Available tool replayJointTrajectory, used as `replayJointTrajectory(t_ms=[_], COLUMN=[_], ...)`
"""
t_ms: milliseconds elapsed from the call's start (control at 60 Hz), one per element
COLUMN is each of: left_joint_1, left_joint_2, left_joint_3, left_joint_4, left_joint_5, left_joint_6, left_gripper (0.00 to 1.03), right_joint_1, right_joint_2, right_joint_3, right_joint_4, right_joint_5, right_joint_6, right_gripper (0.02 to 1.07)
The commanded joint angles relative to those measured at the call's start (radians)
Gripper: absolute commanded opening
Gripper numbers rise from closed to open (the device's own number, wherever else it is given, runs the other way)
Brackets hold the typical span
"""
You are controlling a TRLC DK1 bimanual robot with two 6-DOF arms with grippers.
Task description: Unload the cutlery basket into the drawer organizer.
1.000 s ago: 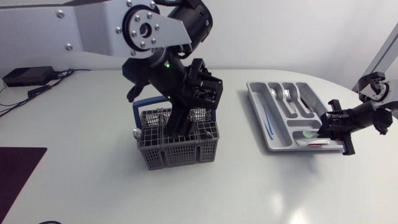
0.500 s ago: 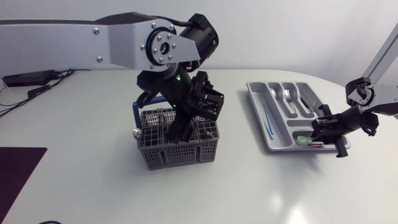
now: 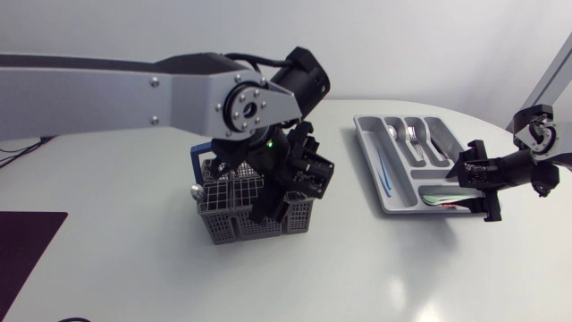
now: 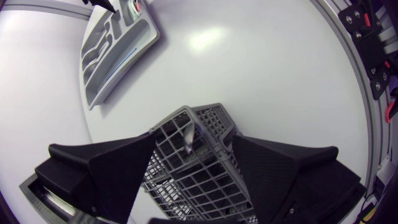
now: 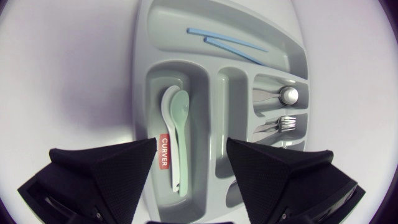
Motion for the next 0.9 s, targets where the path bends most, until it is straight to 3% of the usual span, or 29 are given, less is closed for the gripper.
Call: replayJointTrajectory(t_ms=[0, 150, 617, 733, 883], left_joint_1=[-0.016, -0.026, -0.063, -0.068, -0.068], left_joint_2=[-0.066, -0.091, -0.117, -0.121, -0.121], left_joint_3=[-0.104, -0.207, -0.268, -0.293, -0.316], left_joint_4=[0.06, 0.191, 0.332, 0.366, 0.423], left_joint_5=[-0.008, -0.055, -0.111, -0.121, -0.138], left_joint_6=[0.012, 0.014, 0.005, 0.008, 0.017], left_gripper=[0.83, 0.74, 0.59, 0.49, 0.28], right_joint_1=[-0.023, -0.049, -0.098, -0.112, -0.116], right_joint_2=[-0.057, -0.155, -0.338, -0.361, -0.391], right_joint_3=[-0.069, -0.148, -0.332, -0.358, -0.396], right_joint_4=[0.008, 0.008, -0.015, -0.016, -0.016], right_joint_5=[-0.031, -0.088, -0.195, -0.217, -0.226], right_joint_6=[0.013, 0.013, 0.011, 0.011, 0.008], right_gripper=[0.98, 0.98, 0.98, 0.98, 0.98])
